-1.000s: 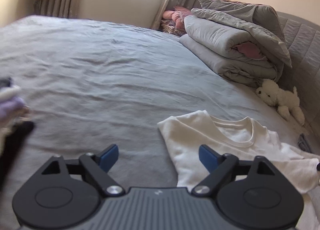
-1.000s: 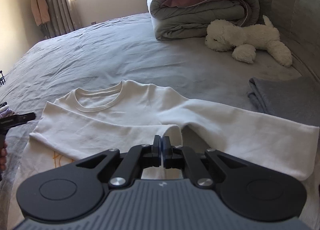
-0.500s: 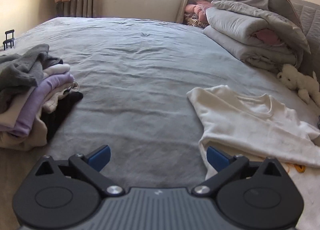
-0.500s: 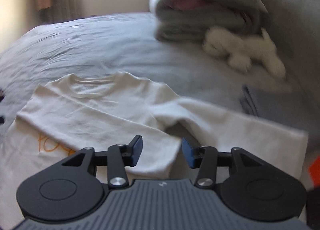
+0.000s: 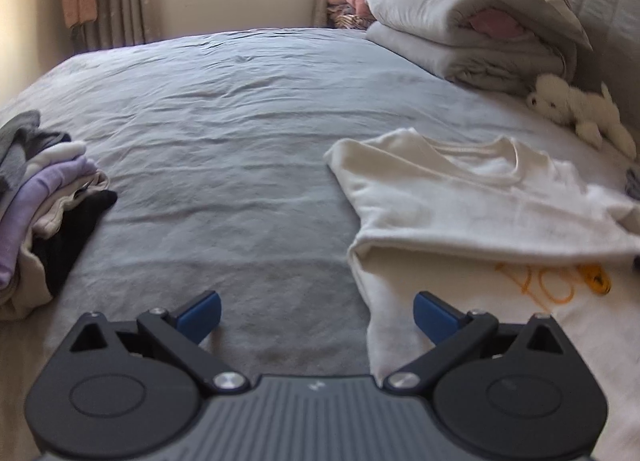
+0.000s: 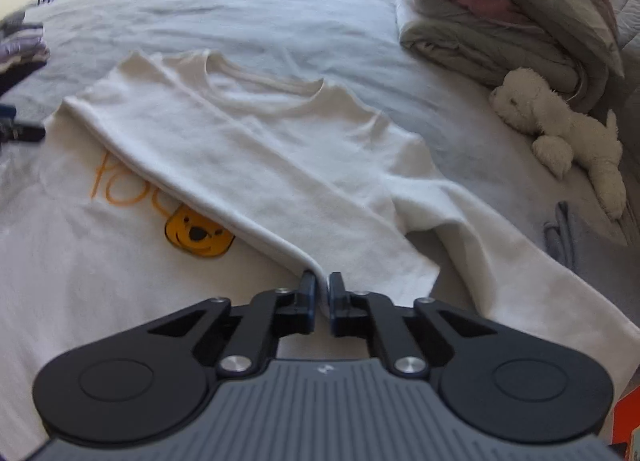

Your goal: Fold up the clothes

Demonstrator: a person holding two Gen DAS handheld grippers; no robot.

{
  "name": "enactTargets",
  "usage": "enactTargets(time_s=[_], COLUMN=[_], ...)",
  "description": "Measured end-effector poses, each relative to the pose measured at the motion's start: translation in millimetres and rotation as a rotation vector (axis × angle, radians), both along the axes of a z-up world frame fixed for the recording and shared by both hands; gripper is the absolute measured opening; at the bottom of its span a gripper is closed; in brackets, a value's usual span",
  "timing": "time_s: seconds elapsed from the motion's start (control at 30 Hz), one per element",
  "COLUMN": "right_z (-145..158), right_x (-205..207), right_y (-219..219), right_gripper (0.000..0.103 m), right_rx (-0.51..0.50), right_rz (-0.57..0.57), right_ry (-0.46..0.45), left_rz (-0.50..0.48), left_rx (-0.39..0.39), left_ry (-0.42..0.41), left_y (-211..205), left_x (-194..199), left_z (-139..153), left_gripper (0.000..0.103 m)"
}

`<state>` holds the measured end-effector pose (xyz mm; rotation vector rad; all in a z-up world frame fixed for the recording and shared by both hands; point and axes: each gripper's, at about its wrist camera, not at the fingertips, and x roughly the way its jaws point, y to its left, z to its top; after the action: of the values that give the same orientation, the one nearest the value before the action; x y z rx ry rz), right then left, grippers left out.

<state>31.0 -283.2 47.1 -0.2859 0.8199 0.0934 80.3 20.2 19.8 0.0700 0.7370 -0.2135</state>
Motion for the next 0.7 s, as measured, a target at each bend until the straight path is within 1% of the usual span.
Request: enactTargets(time_s=[0.13,0.2,0.3,0.43,0.53,0.67,0.7], right_z=[28,38,41,23,12,1,-1], right_x=[-14,-21,-28,-25,-28,-30,-31], right_y=[0,0,2,6,14,23,23], right_gripper=[0.004,0.004,0.004,0.004,0.004,0.004,0.005], right_rx=[0.041,0.060,0.068,0.041,0.001,-0.077,-0.084], right_rz=[-0.007,0.002,0.034,0.063,0.098,0.129,0.139], right_ry=[-0.081,-0.092,-0.057,0.056,0.111,0.140,0.147], left_rz=[-0.016,-0.016,-0.019,-0.010,-0.005,-0.013,-0.012], left_rx=[0.020,0.024,0.036,0.035,0.038,0.046,0.046], left_ry=[-0.023,-0.028,-0.036,-0.035,-0.037,-0.040,-0.039], left_y=[-6,-6,-4,0,-1,-1,0], left_x=[2,7,11,13,15,16,17], left_z=[-3,-4,-7,-7,-7,-7,-7], left_gripper=[0.102,0.102,0.103,0.103,0.103,0.103,0.103])
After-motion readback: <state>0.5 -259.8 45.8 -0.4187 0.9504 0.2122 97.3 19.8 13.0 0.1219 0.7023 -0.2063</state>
